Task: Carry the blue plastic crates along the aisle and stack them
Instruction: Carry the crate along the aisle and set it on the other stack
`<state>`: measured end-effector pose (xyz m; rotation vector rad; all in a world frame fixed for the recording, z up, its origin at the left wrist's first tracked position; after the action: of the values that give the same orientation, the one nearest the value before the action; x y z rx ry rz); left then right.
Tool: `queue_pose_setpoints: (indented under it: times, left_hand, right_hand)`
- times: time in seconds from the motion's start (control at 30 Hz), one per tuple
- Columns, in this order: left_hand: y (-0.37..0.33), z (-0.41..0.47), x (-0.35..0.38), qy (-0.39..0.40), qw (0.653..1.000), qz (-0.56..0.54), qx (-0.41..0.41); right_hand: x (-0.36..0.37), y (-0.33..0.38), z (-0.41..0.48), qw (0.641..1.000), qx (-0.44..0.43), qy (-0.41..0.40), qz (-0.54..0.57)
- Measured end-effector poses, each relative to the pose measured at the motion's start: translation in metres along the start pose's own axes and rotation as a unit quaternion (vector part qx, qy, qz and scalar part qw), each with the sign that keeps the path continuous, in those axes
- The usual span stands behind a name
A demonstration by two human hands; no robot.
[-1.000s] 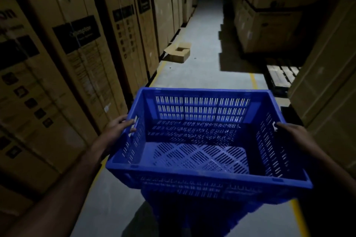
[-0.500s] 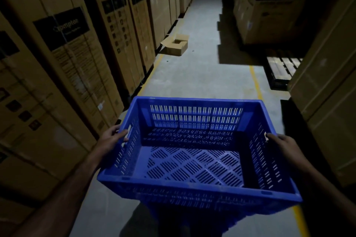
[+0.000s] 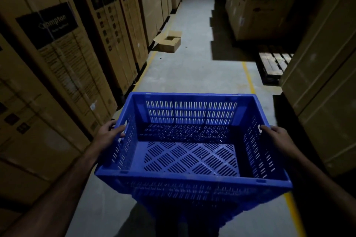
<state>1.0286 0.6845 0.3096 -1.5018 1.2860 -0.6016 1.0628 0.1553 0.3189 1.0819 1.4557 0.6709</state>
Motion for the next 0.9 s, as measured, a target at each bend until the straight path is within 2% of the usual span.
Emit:
queue_pose_setpoints:
  times: [0.4, 0.67, 0.9]
  left_hand:
    - [0.006, 0.015, 0.0, -0.024, 1.0, 0.016, 0.009]
    - [0.008, 0.011, 0.002, -0.04, 0.993, 0.104, 0.036]
    - [0.004, 0.004, 0.002, -0.068, 0.98, 0.182, 0.046]
  right_hand:
    - [0.007, 0.002, 0.017, 0.999, -0.022, 0.008, -0.042]
    - [0.005, -0.004, 0.025, 0.994, -0.042, -0.019, -0.1]
    - [0.003, -0.005, 0.033, 0.978, -0.048, -0.06, -0.195]
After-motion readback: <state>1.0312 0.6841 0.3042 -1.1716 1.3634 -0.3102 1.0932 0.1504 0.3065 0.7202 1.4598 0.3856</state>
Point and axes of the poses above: each hand's wrist, its own z-axis towards the middle knuckle, its own x-axis out of the palm, y = z × x, the point moved 8 cm from there along z, towards the middle knuckle, and after that the axes turned 4 degrees about -x, right-handed, at the moved point
